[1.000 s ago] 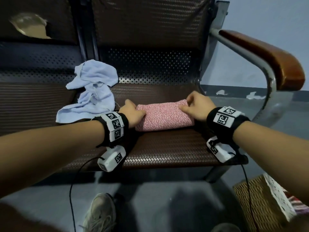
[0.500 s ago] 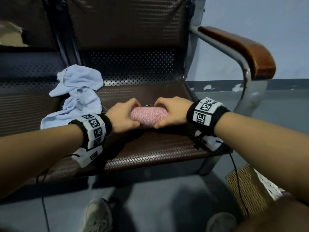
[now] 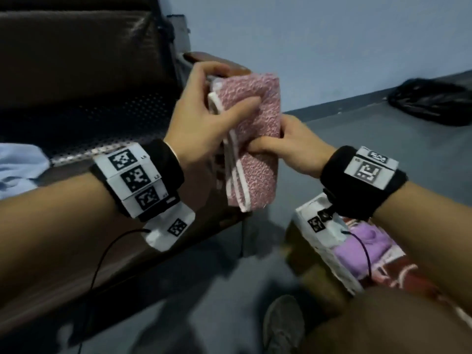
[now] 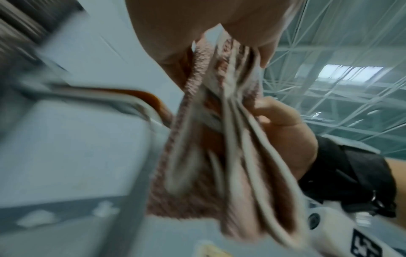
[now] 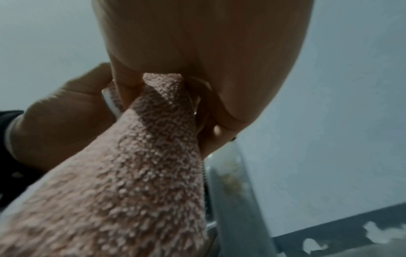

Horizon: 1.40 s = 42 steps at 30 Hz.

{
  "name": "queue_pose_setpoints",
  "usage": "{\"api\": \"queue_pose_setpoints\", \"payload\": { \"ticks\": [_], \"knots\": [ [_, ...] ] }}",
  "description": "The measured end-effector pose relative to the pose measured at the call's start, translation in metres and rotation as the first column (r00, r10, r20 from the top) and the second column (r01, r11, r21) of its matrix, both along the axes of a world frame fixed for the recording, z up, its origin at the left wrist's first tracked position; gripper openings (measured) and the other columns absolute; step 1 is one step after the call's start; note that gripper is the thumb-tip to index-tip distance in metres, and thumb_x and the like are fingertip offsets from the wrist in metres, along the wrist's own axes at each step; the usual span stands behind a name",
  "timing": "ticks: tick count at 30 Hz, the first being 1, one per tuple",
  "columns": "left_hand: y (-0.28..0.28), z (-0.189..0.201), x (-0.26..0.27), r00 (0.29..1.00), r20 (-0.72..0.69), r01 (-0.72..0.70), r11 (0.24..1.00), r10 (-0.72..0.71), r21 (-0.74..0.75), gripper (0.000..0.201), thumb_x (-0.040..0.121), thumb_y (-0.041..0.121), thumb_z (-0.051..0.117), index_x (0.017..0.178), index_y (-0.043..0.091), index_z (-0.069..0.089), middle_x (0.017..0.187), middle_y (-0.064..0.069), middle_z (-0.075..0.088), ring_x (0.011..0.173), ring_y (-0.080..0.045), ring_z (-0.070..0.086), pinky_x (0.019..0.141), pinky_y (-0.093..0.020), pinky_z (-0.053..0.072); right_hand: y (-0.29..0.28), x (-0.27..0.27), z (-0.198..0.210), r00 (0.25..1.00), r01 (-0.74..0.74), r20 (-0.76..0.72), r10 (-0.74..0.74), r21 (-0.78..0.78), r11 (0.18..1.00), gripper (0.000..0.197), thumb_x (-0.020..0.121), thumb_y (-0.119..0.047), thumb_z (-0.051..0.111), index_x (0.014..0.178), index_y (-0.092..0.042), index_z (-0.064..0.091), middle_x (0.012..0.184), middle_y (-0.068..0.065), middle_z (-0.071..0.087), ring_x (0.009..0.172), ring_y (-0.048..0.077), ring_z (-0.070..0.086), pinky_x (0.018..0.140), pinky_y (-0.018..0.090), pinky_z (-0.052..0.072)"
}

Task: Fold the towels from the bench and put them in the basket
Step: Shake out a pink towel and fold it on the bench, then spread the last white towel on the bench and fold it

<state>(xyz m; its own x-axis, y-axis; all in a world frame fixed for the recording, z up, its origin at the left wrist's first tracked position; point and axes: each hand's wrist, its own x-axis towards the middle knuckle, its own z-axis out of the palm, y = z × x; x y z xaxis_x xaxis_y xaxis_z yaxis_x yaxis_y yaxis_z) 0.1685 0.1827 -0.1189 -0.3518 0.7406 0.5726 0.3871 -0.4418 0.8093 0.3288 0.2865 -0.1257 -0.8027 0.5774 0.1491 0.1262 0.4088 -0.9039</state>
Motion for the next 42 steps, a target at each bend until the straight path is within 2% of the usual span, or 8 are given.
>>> {"api": "queue_pose_setpoints", "payload": {
  "ticks": [5, 9, 19, 24, 28, 33, 38, 42],
  "knots": [
    [0.073, -0.029, 0.102, 0.944, 0.271, 0.277, 0.895, -0.186, -0.349, 0.097, 0.063, 0.053, 0.083, 0.139, 0.015, 0.036, 0.126, -0.004, 0.065, 0.112, -0.017, 0.068, 0.098, -0.039, 0.053, 0.032, 0.111, -0.032, 0.920, 0.302, -0.167, -0.355, -0.278, 0.912, 0.023, 0.080, -0.024, 0.070, 0.100, -0.016, 0.074, 0.100, 0.006, 0.077, 0.093, 0.022, 0.074, 0.076, 0.030, 0.057],
    [0.117, -0.093, 0.169, 0.844, 0.334, 0.530, 0.552, -0.420, -0.644, 0.047, 0.086, 0.033, 0.075, 0.126, 0.011, 0.064, 0.110, -0.007, 0.075, 0.099, -0.023, 0.074, 0.088, -0.036, 0.059, 0.050, 0.184, -0.085, 0.752, 0.534, -0.098, -0.652, -0.490, 0.689, 0.040, 0.078, -0.020, 0.071, 0.115, -0.004, 0.067, 0.101, 0.011, 0.077, 0.091, 0.025, 0.075, 0.075, 0.033, 0.058],
    [0.175, -0.216, 0.251, 0.816, -0.138, 0.069, 0.331, -0.562, -0.941, 0.050, 0.095, 0.046, 0.059, 0.125, 0.006, 0.061, 0.123, -0.012, 0.065, 0.106, -0.029, 0.063, 0.080, -0.029, 0.044, 0.076, 0.247, -0.228, 0.452, 0.869, 0.553, -0.700, -0.451, 0.205, 0.049, 0.081, -0.043, 0.064, 0.110, -0.003, 0.064, 0.088, 0.013, 0.067, 0.076, 0.031, 0.067, 0.067, 0.041, 0.057],
    [0.189, -0.248, 0.246, 0.665, -0.316, -0.135, 0.307, -0.676, -0.942, 0.057, 0.096, 0.048, 0.057, 0.135, 0.007, 0.052, 0.131, -0.012, 0.060, 0.113, -0.030, 0.060, 0.093, -0.037, 0.050, 0.081, 0.238, -0.256, 0.437, 0.896, 0.692, -0.574, -0.387, 0.216, 0.029, 0.090, -0.032, 0.067, 0.087, -0.006, 0.056, 0.087, 0.014, 0.063, 0.074, 0.030, 0.067, 0.063, 0.039, 0.061],
    [0.193, -0.254, 0.248, 0.604, -0.322, -0.158, 0.286, -0.729, -0.945, 0.055, 0.098, 0.051, 0.053, 0.128, 0.005, 0.058, 0.124, -0.013, 0.063, 0.109, -0.029, 0.062, 0.090, -0.037, 0.051, 0.084, 0.242, -0.258, 0.449, 0.892, 0.756, -0.475, -0.347, 0.290, 0.033, 0.092, -0.030, 0.065, 0.108, -0.002, 0.059, 0.084, 0.015, 0.064, 0.070, 0.029, 0.069, 0.062, 0.041, 0.063],
    [0.191, -0.231, 0.241, 0.696, -0.258, -0.083, 0.282, -0.670, -0.956, 0.056, 0.093, 0.050, 0.060, 0.126, 0.006, 0.062, 0.122, -0.012, 0.065, 0.108, -0.029, 0.063, 0.088, -0.035, 0.052, 0.085, 0.238, -0.225, 0.402, 0.904, 0.781, -0.477, -0.258, 0.340, 0.037, 0.084, -0.030, 0.062, 0.109, -0.003, 0.057, 0.089, 0.018, 0.068, 0.072, 0.036, 0.073, 0.073, 0.054, 0.061],
    [0.172, -0.175, 0.210, 0.818, -0.243, 0.037, 0.470, -0.521, -0.882, 0.029, 0.091, 0.039, 0.065, 0.102, 0.015, 0.076, 0.097, 0.000, 0.073, 0.088, -0.018, 0.066, 0.076, -0.027, 0.050, 0.080, 0.220, -0.156, 0.368, 0.747, 0.742, -0.560, 0.123, 0.653, 0.040, 0.080, -0.044, 0.056, 0.086, -0.006, 0.067, 0.094, 0.012, 0.070, 0.084, 0.031, 0.069, 0.074, 0.036, 0.057],
    [0.139, -0.114, 0.168, 0.865, -0.180, 0.165, 0.603, -0.469, -0.780, 0.013, 0.094, 0.018, 0.061, 0.100, 0.018, 0.073, 0.091, -0.005, 0.074, 0.080, -0.020, 0.067, 0.075, -0.030, 0.054, 0.067, 0.159, -0.101, 0.659, 0.578, 0.602, -0.451, -0.022, 0.816, 0.033, 0.089, -0.035, 0.061, 0.097, -0.004, 0.069, 0.101, 0.014, 0.073, 0.093, 0.033, 0.071, 0.088, 0.049, 0.058]
  ]
}}
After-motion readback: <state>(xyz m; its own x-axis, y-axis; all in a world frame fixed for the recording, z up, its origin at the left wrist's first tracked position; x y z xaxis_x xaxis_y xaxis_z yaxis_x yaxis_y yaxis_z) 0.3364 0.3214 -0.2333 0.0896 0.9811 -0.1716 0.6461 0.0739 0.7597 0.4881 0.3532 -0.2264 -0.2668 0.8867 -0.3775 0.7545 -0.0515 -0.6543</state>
